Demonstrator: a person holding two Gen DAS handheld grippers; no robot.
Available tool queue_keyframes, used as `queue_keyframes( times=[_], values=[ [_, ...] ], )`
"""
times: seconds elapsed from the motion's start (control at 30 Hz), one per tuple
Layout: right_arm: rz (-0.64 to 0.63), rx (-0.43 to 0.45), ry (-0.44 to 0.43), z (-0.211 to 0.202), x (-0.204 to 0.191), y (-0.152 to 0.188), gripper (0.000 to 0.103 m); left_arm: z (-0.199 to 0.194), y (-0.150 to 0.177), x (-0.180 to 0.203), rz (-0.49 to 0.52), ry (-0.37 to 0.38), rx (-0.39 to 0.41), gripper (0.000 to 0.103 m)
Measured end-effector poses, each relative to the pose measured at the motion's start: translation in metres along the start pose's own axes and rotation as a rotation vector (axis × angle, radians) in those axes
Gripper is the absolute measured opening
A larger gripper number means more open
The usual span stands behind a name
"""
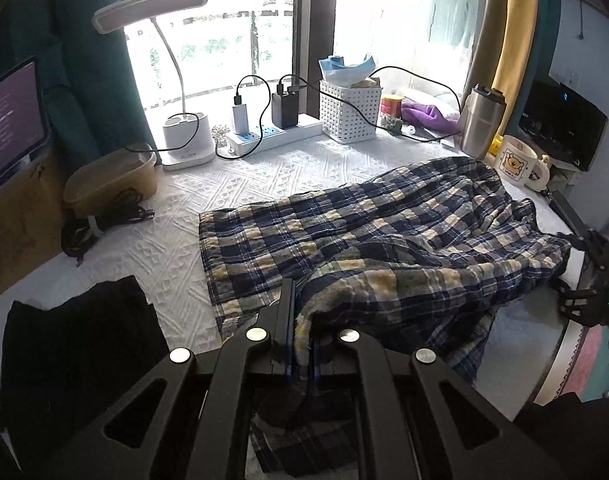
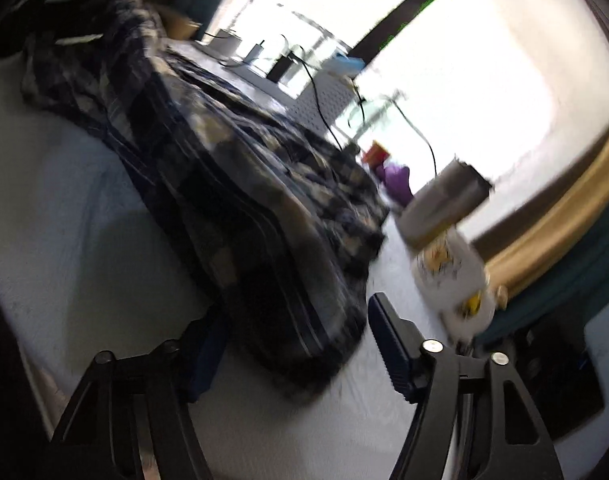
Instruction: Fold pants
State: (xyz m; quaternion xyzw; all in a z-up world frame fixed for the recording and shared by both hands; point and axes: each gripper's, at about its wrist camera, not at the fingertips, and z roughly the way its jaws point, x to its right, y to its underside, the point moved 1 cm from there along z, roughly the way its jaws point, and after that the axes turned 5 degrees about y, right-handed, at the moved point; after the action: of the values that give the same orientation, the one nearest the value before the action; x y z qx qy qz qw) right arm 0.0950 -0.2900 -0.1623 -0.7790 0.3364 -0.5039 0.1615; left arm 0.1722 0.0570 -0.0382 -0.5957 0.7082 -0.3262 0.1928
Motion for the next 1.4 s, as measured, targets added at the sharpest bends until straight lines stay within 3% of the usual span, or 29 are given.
queue_keyframes(
  times=[0.07,0.13,0.23,0.43,0.7,1.1,1.4],
  values=[
    [-0.034,0.019,0.019,0.005,-0.005,-0.003,0.036,-0.007,0.003,0.003,0.001,0.001,0.014,0.005],
    [-0.067,0.015,0.007,0.01,-0.01,-0.003,0.02,-0.016,0.005,0.008,0.003,-0.003,0.029,0.005],
    [-0.058,0.012,-0.018,0.01,-0.008,-0.003,0.012,-0.031,0.008,0.015,0.011,-0.008,0.056,0.005],
    [0.172,0.054,-0.044,-0.01,0.035,-0.007,0.011,-0.067,0.011,0.035,0.048,-0.027,0.119,0.005],
    [0.402,0.165,0.03,-0.049,0.083,-0.019,0.011,-0.126,0.01,0.072,0.128,-0.042,0.236,0.005],
    [0.577,0.261,0.14,-0.083,0.124,-0.023,0.01,-0.181,0.02,0.122,0.243,-0.012,0.313,0.005],
    [0.622,0.262,0.156,-0.084,0.138,-0.015,0.01,-0.162,0.017,0.12,0.233,0.008,0.271,0.005]
  ],
)
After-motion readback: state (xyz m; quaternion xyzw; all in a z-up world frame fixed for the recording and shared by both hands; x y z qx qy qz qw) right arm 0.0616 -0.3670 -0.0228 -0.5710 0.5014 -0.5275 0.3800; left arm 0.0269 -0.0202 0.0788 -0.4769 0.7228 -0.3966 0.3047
